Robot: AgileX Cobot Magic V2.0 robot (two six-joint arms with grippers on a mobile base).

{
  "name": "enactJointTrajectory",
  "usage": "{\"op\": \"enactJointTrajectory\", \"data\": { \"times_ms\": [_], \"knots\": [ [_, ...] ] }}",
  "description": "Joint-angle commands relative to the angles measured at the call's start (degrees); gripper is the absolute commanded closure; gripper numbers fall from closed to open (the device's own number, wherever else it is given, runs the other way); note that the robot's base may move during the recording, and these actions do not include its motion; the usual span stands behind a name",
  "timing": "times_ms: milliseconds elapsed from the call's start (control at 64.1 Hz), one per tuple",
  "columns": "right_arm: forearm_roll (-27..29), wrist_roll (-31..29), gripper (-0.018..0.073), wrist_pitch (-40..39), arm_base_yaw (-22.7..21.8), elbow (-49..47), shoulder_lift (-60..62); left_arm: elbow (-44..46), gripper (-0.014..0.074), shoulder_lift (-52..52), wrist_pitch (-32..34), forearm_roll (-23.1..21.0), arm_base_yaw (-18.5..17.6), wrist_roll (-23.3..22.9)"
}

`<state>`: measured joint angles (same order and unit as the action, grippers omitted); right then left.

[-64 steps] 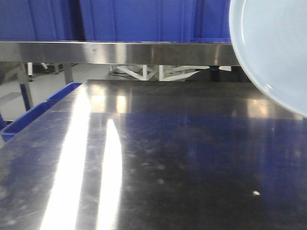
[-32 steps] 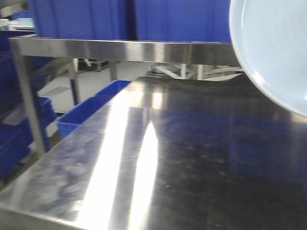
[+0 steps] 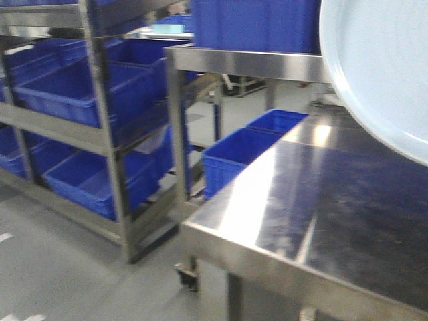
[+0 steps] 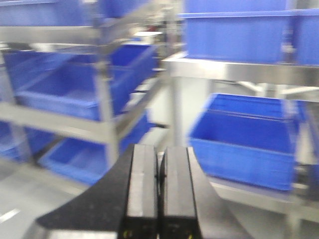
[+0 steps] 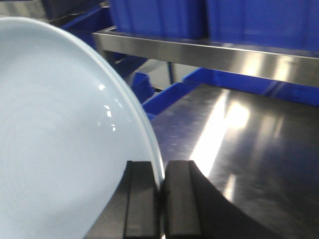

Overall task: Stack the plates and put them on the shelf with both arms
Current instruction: 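Hold the plate stack in the right gripper while the base turns away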

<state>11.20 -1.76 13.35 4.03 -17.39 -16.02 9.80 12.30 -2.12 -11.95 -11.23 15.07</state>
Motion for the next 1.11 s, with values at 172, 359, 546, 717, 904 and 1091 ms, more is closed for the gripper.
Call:
{"op": "enactJointTrajectory", "data": {
  "times_ms": [172,359,546,717,904,1091],
  "knots": [
    [0.39,-0.14,0.0519,-5.66,0.04,-1.84,-0.14,1.77,0.0516,0.62,4.69,-0.05,0.20,-0.11],
    [0.39,-0.14,0.0519,-5.66,0.04,-1.84,-0.14,1.77,0.0516,0.62,4.69,-0.05,0.43,-0.11],
    [0.39,-0.14,0.0519,-5.66,0.04,-1.84,-0.14,1.77,0.0516,0.62,4.69,-0.05,2.69,-0.11],
    [0.39,-0.14,0.0519,-5.66,0.04,-1.84,-0.14,1.77,0.0516,0.62,4.69,-0.05,2.51,-0.11],
    [0.39,-0.14,0.0519,-5.66,0.04,-1.84,-0.14,1.77,0.0516,0.62,4.69,-0.05,2.51,-0.11],
    [0.39,-0.14,0.0519,-5.66,0.04,-1.84,-0.14,1.77,0.0516,0.62,4.69,-0.05,2.51,-0.11]
  ]
}}
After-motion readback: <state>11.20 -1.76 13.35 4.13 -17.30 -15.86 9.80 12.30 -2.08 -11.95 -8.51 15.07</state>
